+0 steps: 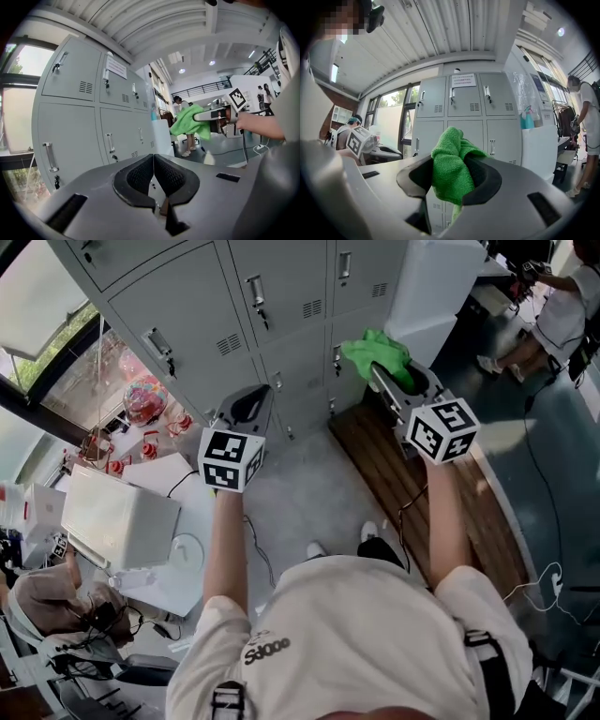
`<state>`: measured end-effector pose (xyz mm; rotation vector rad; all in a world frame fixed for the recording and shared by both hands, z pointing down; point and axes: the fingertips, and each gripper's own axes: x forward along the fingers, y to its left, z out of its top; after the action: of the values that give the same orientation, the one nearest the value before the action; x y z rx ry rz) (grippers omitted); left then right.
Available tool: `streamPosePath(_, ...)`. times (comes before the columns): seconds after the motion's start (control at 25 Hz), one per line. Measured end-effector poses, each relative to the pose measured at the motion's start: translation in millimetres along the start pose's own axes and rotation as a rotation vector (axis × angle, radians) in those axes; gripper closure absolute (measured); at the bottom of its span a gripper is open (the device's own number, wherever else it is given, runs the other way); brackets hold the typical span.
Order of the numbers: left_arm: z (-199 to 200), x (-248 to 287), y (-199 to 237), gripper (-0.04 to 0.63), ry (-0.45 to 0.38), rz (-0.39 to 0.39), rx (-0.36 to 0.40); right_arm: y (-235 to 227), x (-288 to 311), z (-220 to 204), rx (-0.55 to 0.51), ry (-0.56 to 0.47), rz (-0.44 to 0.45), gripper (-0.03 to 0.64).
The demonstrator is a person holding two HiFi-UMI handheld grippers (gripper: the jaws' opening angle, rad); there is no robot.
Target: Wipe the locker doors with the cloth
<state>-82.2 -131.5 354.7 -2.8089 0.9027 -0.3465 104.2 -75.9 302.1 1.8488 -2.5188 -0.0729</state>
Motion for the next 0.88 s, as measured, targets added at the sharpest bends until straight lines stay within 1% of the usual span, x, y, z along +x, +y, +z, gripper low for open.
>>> streamPosePath(0.12,2.0,13.8,10.9,0.577,-0.011,0.018,-0.022,-15.7,20.1,6.0,-0.004,-0.003,0.014,0.483)
streamPosePath(0.28,5.0,37.1,25.9,0.577,-0.006,0.056,-0.015,-47.1,59.2,16.1,-0.043,-0.013,0.046,0.483)
streamPosePath(0.56,15.0,97.2,74.7,0.577,0.01,0.207,-0.049,-122.7,154.5,54.0,-0.115,-0.076,0.142,0.485)
streamPosePath(0.68,27.6,124.2,91.5,0.577,0.007,0.271,-0.064,-152.0,205.3,70.0,-0.138,-0.09,0.218,0.483)
streamPosePath(0.8,30.9,136.1,107.1,0.577,0.034,0.356,-0.074,-167.4,259.2,86.5,-0.18,-0.1,0.308,0.485)
streamPosePath(0.88,30.9,144.5,116.9,0.577,0.048,0.394,-0.082,-179.7,288.5,100.5,-0.207,-0.116,0.33,0.483)
